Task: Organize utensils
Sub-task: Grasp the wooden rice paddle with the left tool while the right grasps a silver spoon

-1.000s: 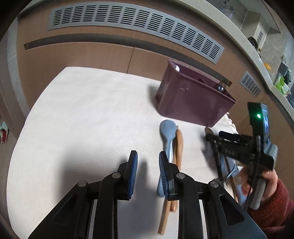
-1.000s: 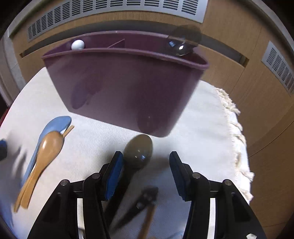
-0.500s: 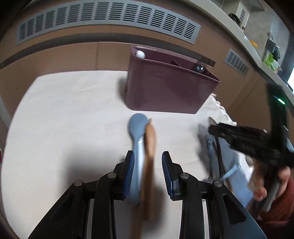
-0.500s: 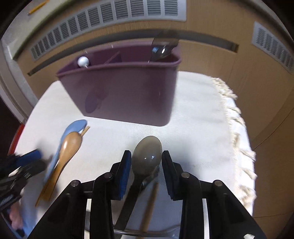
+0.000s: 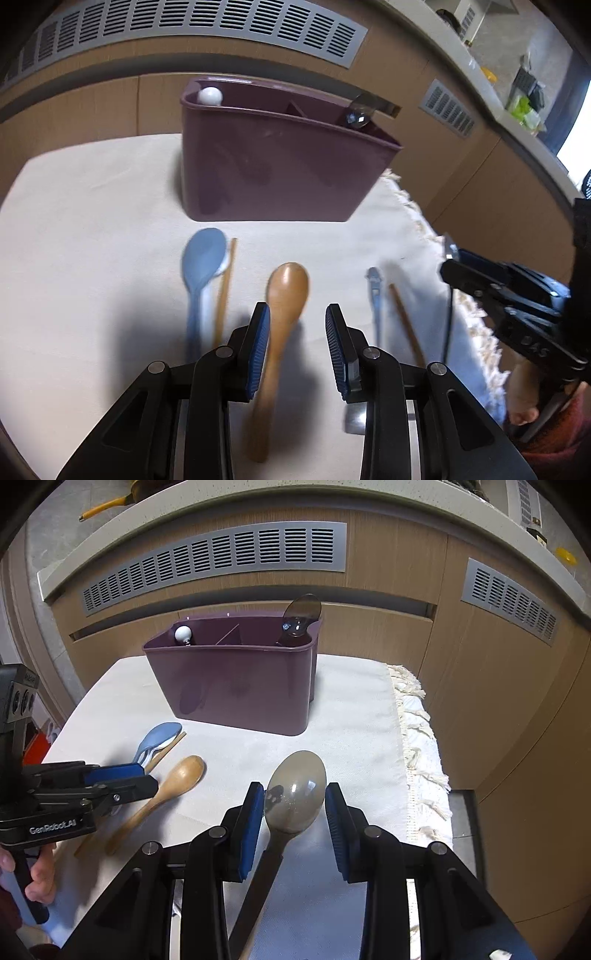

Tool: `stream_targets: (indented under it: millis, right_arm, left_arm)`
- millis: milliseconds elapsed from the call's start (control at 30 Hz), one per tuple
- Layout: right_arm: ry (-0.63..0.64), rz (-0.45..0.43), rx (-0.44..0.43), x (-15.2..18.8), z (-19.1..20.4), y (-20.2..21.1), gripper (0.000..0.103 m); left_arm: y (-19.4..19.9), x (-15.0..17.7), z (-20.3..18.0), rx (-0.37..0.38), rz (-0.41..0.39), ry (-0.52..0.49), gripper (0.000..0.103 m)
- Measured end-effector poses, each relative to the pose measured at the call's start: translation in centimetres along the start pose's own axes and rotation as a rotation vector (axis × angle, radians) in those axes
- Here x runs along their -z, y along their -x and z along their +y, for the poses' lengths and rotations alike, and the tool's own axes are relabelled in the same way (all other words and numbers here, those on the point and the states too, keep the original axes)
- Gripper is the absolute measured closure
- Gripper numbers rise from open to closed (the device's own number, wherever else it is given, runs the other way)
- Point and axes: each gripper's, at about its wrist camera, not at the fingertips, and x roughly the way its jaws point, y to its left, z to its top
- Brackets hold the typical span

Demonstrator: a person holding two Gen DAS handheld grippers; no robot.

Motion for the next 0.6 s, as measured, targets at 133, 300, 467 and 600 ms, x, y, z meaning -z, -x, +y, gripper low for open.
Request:
stream_targets:
  millis: [133,300,467,600]
  right_arm:
    - [-0.011,-0.001,-0.008,0.3,-0.1,-0.1,0.072]
    - [-0.03,-0.011,-0.01,0.8,-0.4,0.7,0.072]
    - [-0.03,-0.015,0.0,1.2,-0.6,1.3,0.072]
    - [-0.031,-0.018,0.008,1.4,-0.6,1.4,0.072]
  left_arm:
    - [-1.5,-0.4,-0.6,-0.022,0.066,-0.073,0.071]
    - [-3.5,-1.4,-1.5,-0.096,0.101,-0.147,0.071]
    - [-5.4,-1.7,-2.6,-0.112,0.154,-0.195,0.07]
    - [-5.9,-1.8,-3.1,-0.155,0.149,-0.211,0.07]
